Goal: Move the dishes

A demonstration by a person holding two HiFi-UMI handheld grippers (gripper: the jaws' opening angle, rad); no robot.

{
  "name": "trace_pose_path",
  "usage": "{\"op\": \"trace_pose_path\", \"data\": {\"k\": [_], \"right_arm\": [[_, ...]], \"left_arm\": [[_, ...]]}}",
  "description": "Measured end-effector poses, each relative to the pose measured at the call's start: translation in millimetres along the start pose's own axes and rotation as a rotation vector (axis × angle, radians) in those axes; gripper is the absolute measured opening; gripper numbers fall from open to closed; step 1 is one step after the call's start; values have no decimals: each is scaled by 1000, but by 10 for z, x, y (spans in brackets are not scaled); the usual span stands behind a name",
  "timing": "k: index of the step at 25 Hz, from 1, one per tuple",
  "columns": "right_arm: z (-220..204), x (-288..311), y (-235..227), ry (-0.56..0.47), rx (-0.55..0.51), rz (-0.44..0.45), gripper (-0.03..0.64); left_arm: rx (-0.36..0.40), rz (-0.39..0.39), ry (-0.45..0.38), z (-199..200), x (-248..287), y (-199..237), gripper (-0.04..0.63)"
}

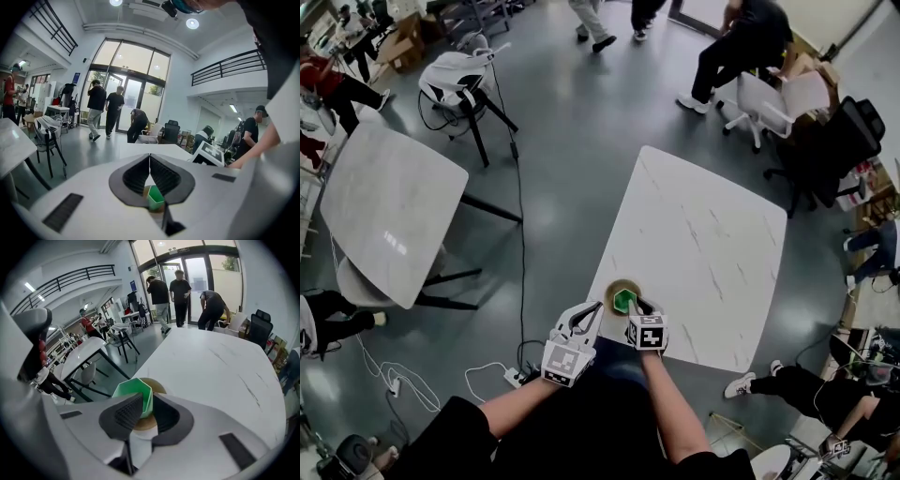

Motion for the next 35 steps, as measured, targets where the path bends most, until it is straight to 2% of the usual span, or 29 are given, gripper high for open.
{"op": "trace_pose_path", "data": {"k": [4, 9, 19, 24, 30, 35], "right_arm": [[48, 10, -3, 6, -11, -25, 26], [121, -128, 70, -31, -22, -61, 23], [104, -518, 273, -87, 3, -145, 23], [34, -730, 272, -119, 68, -159, 23], [47, -969, 64, -137, 9, -145, 23], [127, -1124, -380, -142, 28, -131, 23]], "left_arm": [[1, 9, -7, 28, -59, 29, 17], [-3, -5, -23, 13, -158, 76, 17], [2, -102, -39, -68, -322, 33, 17], [17, -136, -32, -102, -324, -3, 17], [21, -144, -29, -79, -240, -169, 17], [21, -137, -11, -37, 95, -428, 17]]}}
Point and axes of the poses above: the fingertips, and each gripper's own axes: x forward along the fingers, y to its left, z out of its top, the point moved 6 cm from there along -x, backward along the fingers, and after that the axes turned 5 degrees about z, right-handed, at the moved point
